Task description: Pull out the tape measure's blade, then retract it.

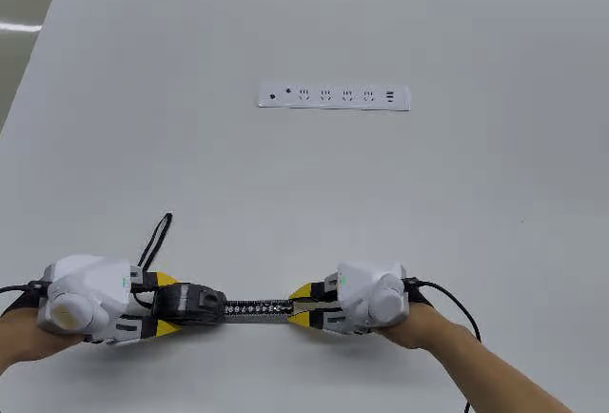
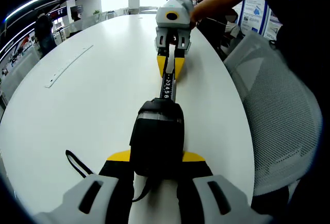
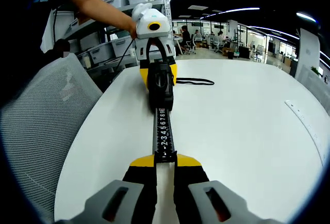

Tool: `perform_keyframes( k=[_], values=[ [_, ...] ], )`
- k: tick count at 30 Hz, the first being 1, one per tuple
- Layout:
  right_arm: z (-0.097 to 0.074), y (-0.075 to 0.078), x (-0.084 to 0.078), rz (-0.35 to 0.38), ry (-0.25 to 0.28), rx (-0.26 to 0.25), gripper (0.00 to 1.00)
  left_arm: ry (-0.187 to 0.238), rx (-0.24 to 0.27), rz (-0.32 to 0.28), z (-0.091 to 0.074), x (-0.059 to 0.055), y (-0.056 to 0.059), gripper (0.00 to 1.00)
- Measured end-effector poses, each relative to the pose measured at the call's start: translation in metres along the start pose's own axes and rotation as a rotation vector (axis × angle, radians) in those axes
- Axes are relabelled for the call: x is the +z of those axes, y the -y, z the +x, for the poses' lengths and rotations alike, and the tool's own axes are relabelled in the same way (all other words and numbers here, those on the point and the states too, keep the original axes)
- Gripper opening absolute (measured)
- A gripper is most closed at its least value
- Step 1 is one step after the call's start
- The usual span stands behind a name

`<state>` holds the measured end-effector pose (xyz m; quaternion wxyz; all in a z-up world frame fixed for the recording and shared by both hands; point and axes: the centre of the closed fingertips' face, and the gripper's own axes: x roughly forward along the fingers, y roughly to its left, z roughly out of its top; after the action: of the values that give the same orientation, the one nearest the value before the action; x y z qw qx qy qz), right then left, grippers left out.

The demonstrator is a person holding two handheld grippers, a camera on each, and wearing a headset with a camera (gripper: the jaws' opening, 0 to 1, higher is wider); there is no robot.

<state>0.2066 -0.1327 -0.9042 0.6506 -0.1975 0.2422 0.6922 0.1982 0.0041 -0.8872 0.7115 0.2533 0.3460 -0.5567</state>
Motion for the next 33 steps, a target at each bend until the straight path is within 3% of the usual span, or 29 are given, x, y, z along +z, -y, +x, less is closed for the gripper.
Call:
perform_keyframes(
  k=[33],
  values=[
    [-0.02,-0.001,-0.015,-0.01,-0.013,0.0,0.08,-0.019,-0.005,0.001,0.001,0.005,0.004,0.27]
  ],
)
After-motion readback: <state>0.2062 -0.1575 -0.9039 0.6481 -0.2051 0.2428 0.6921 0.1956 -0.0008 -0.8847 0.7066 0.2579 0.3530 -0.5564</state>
